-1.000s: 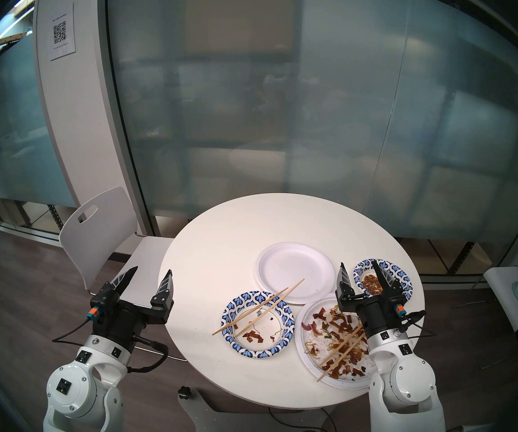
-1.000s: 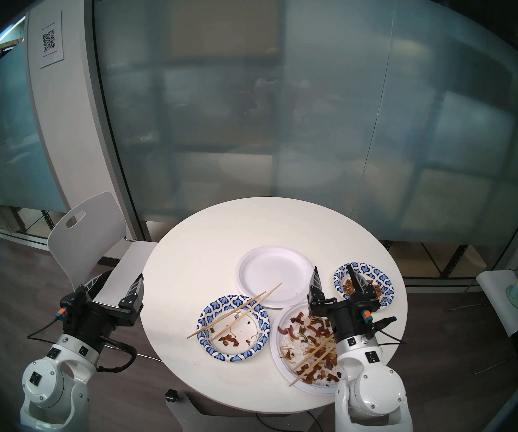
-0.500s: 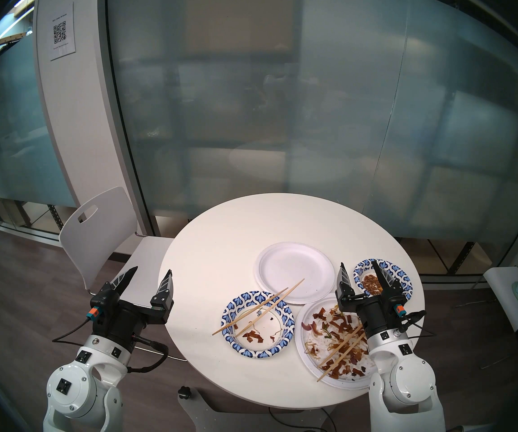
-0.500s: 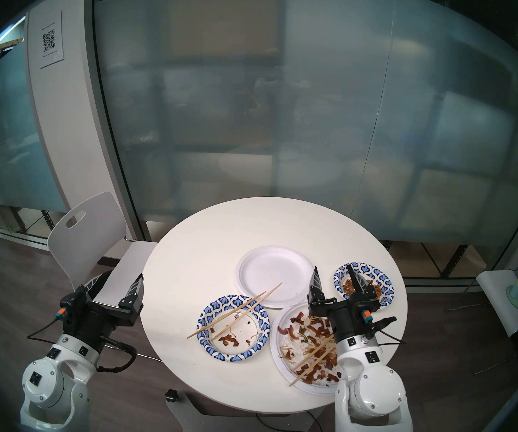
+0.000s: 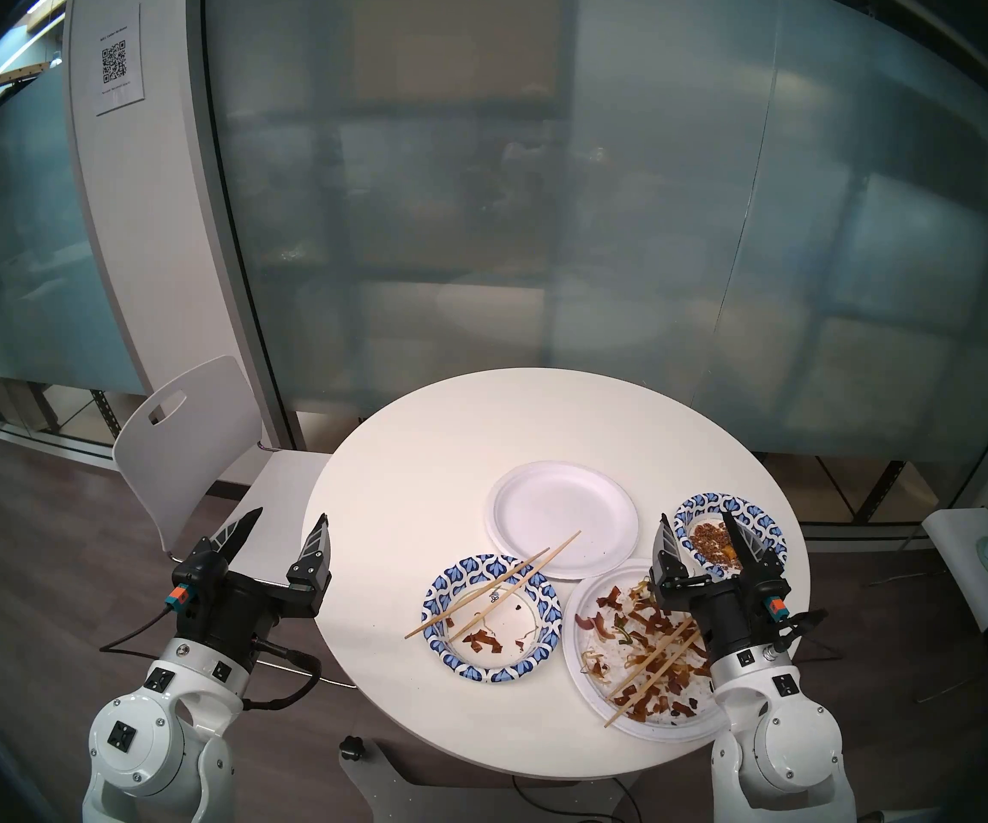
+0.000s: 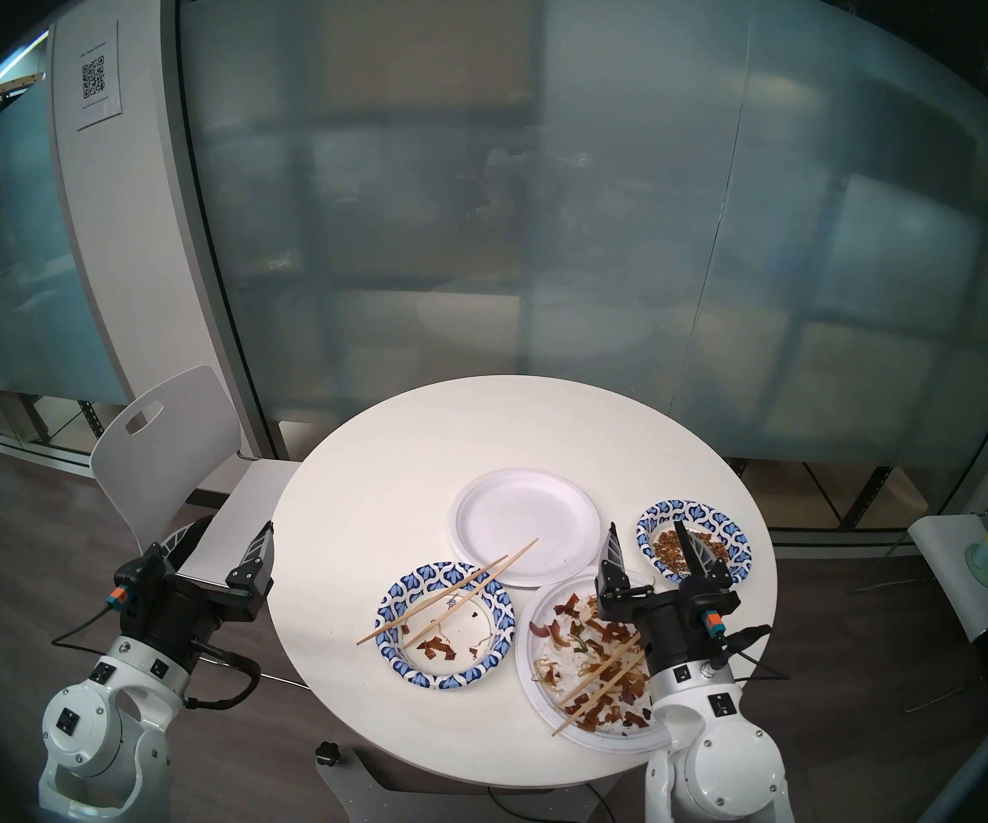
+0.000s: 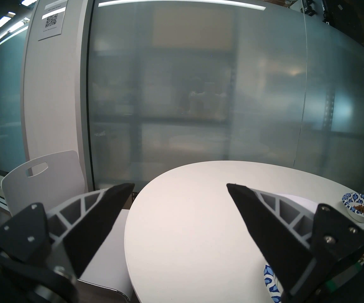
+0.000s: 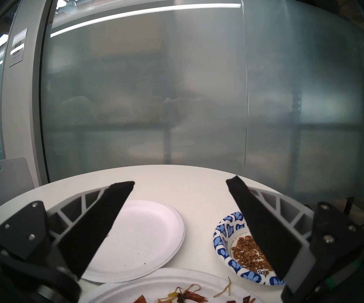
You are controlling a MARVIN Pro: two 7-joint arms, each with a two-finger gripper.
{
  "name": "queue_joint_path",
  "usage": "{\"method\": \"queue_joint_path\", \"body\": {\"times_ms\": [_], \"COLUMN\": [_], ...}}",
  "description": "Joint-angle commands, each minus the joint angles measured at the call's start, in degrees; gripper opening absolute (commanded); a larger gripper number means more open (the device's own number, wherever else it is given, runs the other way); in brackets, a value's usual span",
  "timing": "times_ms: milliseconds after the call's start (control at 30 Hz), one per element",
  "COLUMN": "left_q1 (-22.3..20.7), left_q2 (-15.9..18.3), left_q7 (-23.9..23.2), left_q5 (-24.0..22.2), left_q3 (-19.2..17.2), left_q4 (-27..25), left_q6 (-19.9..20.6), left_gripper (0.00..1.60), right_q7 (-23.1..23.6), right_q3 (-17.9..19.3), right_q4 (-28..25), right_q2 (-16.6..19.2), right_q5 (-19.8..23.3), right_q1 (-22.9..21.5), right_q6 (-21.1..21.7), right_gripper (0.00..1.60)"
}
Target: Stack the plates into one stack
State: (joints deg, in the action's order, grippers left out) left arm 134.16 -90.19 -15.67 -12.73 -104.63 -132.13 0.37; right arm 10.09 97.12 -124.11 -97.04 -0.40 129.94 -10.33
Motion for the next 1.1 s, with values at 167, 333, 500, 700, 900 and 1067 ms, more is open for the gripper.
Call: {"method": "queue_joint_path", "body": {"times_ms": [167,333,500,700,900,1067], "left_q1": [0.0,0.0,0.0,0.0,0.0,0.0], "left_q2": [0.1,0.1,0.1,0.1,0.1,0.1], "left_q7": [-0.1,-0.1,-0.1,-0.1,-0.1,-0.1], "left_q5": [0.1,0.1,0.1,0.1,0.1,0.1], "left_q3": [0.0,0.0,0.0,0.0,0.0,0.0], "left_q4": [-1.1,-1.1,-1.1,-1.1,-1.1,-1.1], "left_q6": [-0.1,-0.1,-0.1,-0.1,-0.1,-0.1], "left_gripper": [1.60,1.60,1.60,1.60,1.60,1.60], "right_q7": [-1.3,-1.6,-1.6,-1.2,0.8,3.3], "right_q3": [-0.8,-1.3,-1.0,1.4,4.9,6.3], "right_q4": [-5.3,-6.2,-7.2,-7.9,-9.1,-11.3], "right_q2": [-2.5,-2.6,-2.4,-1.8,-0.6,0.8], "right_q5": [0.6,0.5,0.8,2.6,5.4,7.3], "right_q1": [10.1,12.0,13.6,17.7,21.1,22.3], "right_q6": [-4.9,-5.9,-5.8,-6.4,-5.9,-3.3], "right_gripper": [1.60,1.60,1.60,1.60,1.60,1.60]}}
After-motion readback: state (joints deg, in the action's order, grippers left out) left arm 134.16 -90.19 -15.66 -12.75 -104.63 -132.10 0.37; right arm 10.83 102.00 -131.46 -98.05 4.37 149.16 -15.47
